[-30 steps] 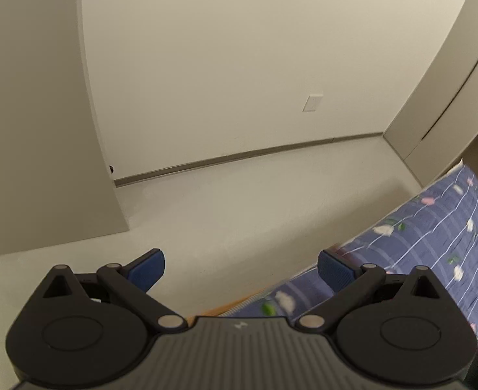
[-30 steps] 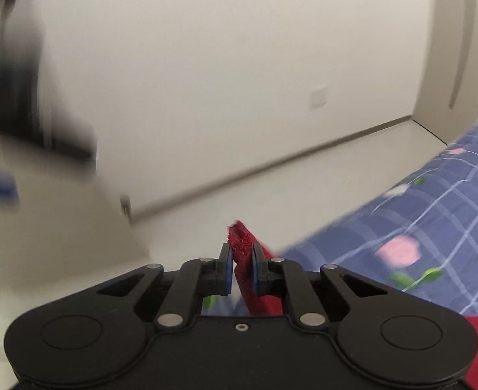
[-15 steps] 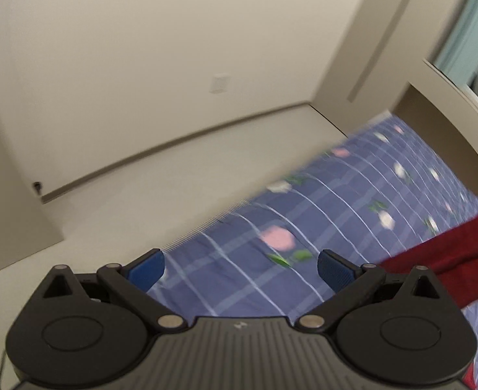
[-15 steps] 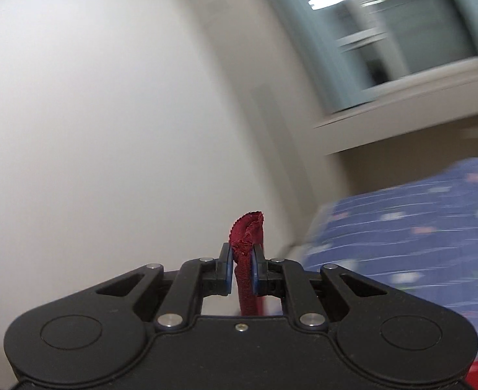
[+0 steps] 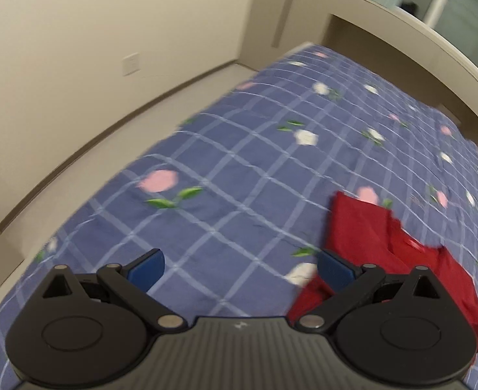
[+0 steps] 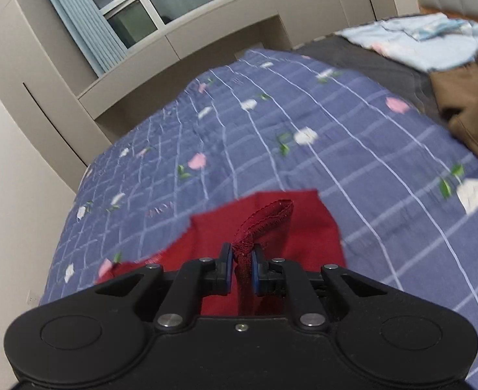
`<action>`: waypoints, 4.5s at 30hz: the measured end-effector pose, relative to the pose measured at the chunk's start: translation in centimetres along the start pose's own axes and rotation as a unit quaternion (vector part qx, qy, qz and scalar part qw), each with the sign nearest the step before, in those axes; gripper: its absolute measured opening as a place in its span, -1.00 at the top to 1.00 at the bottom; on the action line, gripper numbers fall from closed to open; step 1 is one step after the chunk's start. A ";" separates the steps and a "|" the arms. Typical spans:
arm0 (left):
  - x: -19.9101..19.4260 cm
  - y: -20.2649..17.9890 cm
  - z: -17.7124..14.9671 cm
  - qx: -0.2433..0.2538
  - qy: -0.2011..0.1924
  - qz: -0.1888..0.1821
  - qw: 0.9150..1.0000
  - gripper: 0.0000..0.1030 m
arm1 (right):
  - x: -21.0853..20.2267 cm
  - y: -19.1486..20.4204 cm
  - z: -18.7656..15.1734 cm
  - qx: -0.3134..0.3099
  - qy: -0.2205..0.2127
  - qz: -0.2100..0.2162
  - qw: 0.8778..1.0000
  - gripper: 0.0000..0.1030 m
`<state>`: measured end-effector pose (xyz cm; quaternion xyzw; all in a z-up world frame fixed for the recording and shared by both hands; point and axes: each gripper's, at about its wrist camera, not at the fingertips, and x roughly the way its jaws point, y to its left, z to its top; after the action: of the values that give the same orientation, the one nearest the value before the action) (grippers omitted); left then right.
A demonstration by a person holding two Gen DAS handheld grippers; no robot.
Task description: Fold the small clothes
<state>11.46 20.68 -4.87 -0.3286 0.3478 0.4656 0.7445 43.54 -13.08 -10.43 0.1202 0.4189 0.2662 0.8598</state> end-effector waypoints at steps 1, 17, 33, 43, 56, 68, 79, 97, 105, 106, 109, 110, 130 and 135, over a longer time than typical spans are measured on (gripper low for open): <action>0.5 -0.9 0.2 0.014 0.000 -0.009 1.000 -0.99 | 0.6 -0.2 0.0 -0.003 0.005 -0.001 1.000 0.72; 14.4 -8.9 1.4 0.105 0.084 -0.087 0.987 -0.72 | 3.0 -3.3 1.1 -0.064 0.057 -0.012 0.996 -0.19; 13.0 -9.9 1.8 0.147 0.047 -0.113 0.982 0.96 | 3.1 -1.8 1.5 -0.131 0.043 -0.036 0.990 0.73; 13.5 -8.3 1.9 0.133 0.050 -0.132 0.981 0.84 | 3.1 0.4 2.2 -0.171 0.030 -0.039 0.984 0.73; 15.1 -13.0 -1.0 0.241 0.051 -0.060 0.967 -0.25 | 3.5 0.6 0.7 -0.180 0.040 -0.038 0.982 0.73; 12.9 -10.3 1.2 0.168 0.015 -0.083 0.982 0.84 | 3.1 2.2 0.6 -0.206 0.038 -0.016 0.978 0.73; 14.4 -5.3 2.8 0.092 0.022 -0.025 0.995 0.04 | 5.7 0.3 -0.3 -0.188 0.070 -0.073 0.977 0.73; 14.0 -7.6 0.9 0.151 0.029 -0.070 0.986 0.98 | 5.1 1.2 -0.9 -0.213 0.051 -0.051 0.974 0.72; 15.8 -5.3 0.9 0.063 0.051 -0.058 0.995 0.78 | 6.7 0.3 -1.7 -0.230 0.068 -0.080 0.967 0.69; 15.6 -5.3 1.1 0.064 0.048 -0.064 0.995 0.70 | 6.4 0.4 -1.7 -0.234 0.061 -0.082 0.967 0.59; 15.0 -5.4 1.8 0.069 0.020 -0.095 0.993 -0.12 | 5.5 0.2 -1.2 -0.229 0.036 -0.074 0.970 0.44; 14.8 -5.6 1.8 0.077 0.009 -0.092 0.993 -0.21 | 5.5 0.1 -1.1 -0.226 0.034 -0.072 0.971 0.41; 11.5 -3.5 0.9 0.127 -0.033 -0.098 0.986 -0.71 | 3.3 1.6 -2.9 -0.248 0.022 -0.067 0.966 -0.24; 9.5 -3.6 -3.9 0.259 -0.032 -0.087 0.962 -0.84 | 1.8 2.4 -5.4 -0.285 0.030 -0.064 0.956 -0.59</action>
<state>17.06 20.69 -14.22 -0.1385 0.4026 0.3038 0.8523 39.38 -10.21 -13.89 -0.1651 0.3583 0.3222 0.8605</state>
